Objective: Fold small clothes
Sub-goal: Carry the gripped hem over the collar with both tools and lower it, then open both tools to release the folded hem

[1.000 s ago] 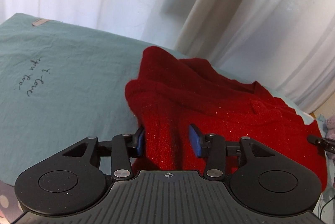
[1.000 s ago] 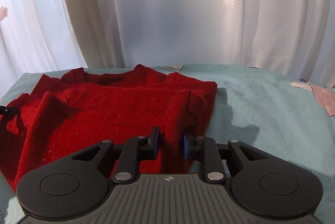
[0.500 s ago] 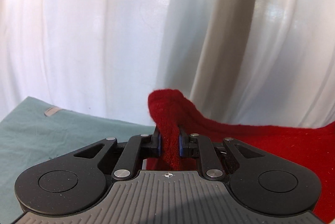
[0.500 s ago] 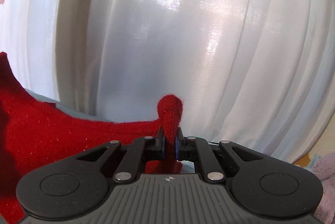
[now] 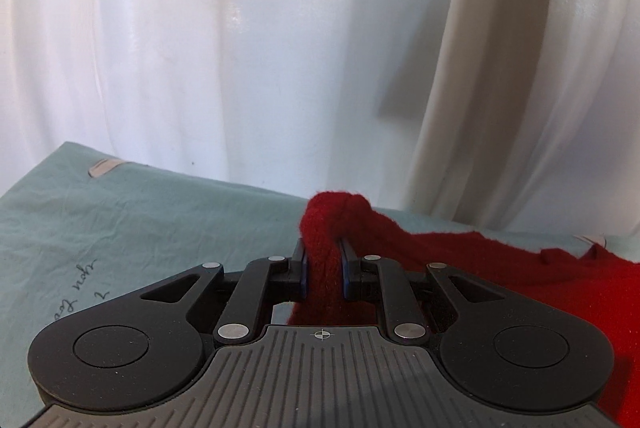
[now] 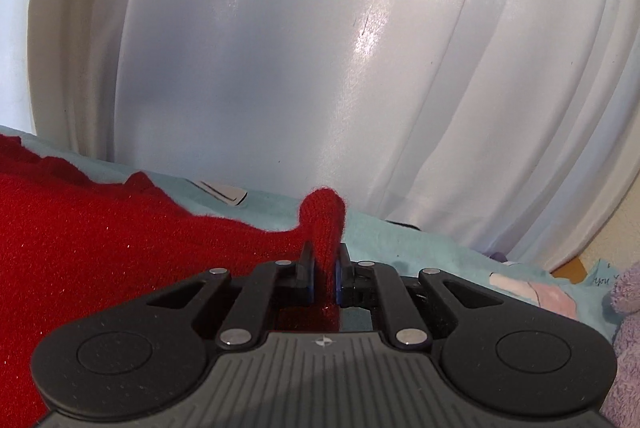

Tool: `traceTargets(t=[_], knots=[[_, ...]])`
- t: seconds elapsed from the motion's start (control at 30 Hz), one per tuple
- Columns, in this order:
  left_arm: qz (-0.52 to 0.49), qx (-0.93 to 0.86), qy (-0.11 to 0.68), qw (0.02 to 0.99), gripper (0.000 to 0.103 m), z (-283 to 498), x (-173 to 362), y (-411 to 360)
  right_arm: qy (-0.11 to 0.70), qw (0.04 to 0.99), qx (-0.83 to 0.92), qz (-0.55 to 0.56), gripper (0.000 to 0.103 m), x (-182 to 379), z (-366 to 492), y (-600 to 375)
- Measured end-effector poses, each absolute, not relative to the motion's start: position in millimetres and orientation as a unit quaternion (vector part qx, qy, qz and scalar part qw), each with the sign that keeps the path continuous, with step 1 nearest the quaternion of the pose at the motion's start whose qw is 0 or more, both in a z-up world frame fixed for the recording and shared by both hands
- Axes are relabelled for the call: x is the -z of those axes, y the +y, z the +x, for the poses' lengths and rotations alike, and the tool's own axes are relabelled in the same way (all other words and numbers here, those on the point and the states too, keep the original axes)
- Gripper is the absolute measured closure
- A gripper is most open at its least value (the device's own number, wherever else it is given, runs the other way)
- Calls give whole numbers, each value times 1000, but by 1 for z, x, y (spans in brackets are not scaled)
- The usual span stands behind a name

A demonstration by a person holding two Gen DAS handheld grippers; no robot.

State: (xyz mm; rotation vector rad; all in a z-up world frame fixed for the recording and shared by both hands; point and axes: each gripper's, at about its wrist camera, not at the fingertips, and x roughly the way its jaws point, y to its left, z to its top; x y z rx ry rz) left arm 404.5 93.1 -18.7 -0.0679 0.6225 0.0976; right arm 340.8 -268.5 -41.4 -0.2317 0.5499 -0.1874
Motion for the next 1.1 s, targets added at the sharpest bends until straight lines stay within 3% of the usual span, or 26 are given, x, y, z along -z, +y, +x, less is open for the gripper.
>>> traceTargets(t=[0.13,0.2,0.33,0.5,0.6,0.7,0.83,1.1], knots=[[-20,-62,328,942,79,412,31,92,292,944,97,-120,93,46,356,-261],[-41,-60,327,942,70,407,32,100,307,940,101,-105,88,48,355,-264],[-83,-36,284,954,64,383,5,103,262,956,118,-56,81,26,330,-268],[-141,106,268,947,23,374,-8,52,249,963,-45,91,80,13,311,-230],[-163,149,308,925,23,385,19,21,274,928,-154,202,79,35,319,-212],[-156,118,345,918,26,398,47,9,293,932,-132,170,79,62,328,-203],[-96,77,319,940,29,399,61,15,281,941,-91,168,84,67,330,-237],[-137,43,293,945,30,392,59,55,261,947,41,183,84,69,325,-306]])
